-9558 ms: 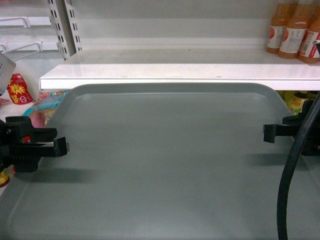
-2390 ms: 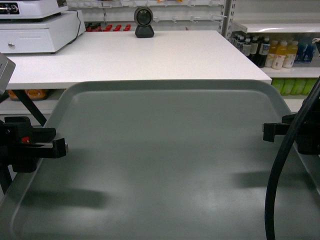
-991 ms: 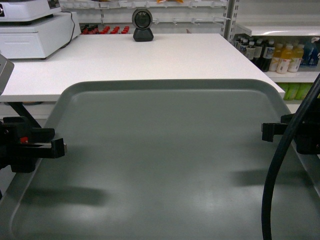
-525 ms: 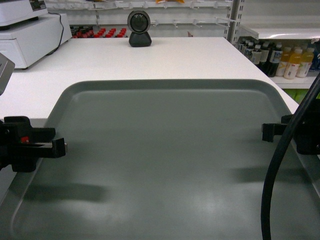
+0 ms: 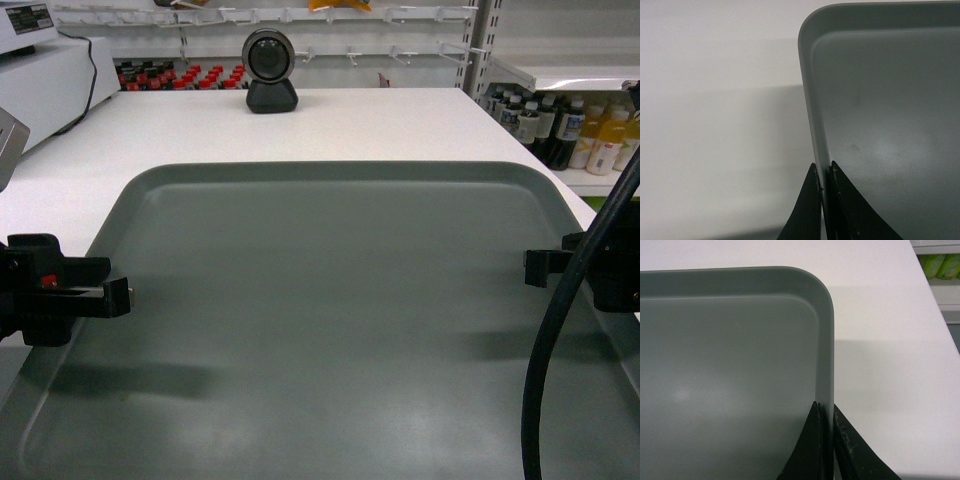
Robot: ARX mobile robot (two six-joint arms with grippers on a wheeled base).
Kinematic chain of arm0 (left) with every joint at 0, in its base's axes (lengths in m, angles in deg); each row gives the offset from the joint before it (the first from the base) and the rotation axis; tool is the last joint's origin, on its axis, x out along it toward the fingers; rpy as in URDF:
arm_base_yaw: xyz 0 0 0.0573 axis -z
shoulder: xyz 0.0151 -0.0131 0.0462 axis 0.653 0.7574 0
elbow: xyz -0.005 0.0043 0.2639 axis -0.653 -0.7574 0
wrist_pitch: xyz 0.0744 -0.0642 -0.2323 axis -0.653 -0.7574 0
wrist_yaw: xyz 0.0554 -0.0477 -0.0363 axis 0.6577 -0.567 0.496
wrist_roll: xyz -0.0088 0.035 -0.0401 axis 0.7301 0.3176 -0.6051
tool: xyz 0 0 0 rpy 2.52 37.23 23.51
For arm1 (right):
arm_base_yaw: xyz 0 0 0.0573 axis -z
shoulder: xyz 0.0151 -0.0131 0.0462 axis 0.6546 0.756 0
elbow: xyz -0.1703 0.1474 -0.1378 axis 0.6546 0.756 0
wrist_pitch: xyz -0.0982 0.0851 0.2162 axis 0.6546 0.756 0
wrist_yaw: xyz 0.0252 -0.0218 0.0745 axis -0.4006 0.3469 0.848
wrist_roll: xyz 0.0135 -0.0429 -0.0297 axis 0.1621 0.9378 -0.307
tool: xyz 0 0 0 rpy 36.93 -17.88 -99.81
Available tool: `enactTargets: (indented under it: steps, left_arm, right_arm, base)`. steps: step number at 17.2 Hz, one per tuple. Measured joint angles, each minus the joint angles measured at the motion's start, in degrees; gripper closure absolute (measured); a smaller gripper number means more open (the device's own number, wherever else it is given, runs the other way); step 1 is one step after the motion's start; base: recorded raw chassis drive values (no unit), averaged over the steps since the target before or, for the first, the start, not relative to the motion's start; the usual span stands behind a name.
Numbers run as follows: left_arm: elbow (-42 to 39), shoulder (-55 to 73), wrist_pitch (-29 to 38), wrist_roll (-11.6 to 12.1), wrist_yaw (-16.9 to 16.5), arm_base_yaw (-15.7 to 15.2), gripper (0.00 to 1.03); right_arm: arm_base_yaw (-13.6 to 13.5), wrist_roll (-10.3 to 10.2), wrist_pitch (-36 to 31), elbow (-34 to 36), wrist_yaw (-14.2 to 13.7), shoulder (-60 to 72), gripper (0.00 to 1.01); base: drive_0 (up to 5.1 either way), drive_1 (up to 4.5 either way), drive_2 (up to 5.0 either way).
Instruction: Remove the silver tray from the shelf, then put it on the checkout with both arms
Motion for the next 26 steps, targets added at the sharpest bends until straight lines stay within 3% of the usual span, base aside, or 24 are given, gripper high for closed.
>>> enactTargets:
  steps: [23, 24, 25, 26]
  left_arm:
    - [0.09, 0.04, 0.04, 0.00, 0.07, 0.00, 1.00]
    - [0.35, -0.02, -1.42, -0.48, 1.22, 0.31, 1.00]
    - [2.23, -0.79, -8.46, -2.45, 8.46, 2.45, 1.00]
    - [3.04, -1.64, -11.30, -4.20, 14.36, 3.54, 1.00]
  right_arm:
    - [0.00, 0.00, -0.17, -0.11, -0.09, 0.02, 0.98]
    - [0.00, 0.00, -0.20, -0.11, -0.09, 0.02, 0.98]
    - [0.50, -0.04, -6.47, 1.16, 3.15, 0.96, 0.98]
    - [1.60, -0.63, -16.83, 2.78, 9.38, 3.91, 0.99]
  base:
    - [0.0, 0.00, 0.0]
    - [0.0, 0.00, 0.0]
    - [0.0, 0.00, 0.0]
    - [0.0, 0.00, 0.0]
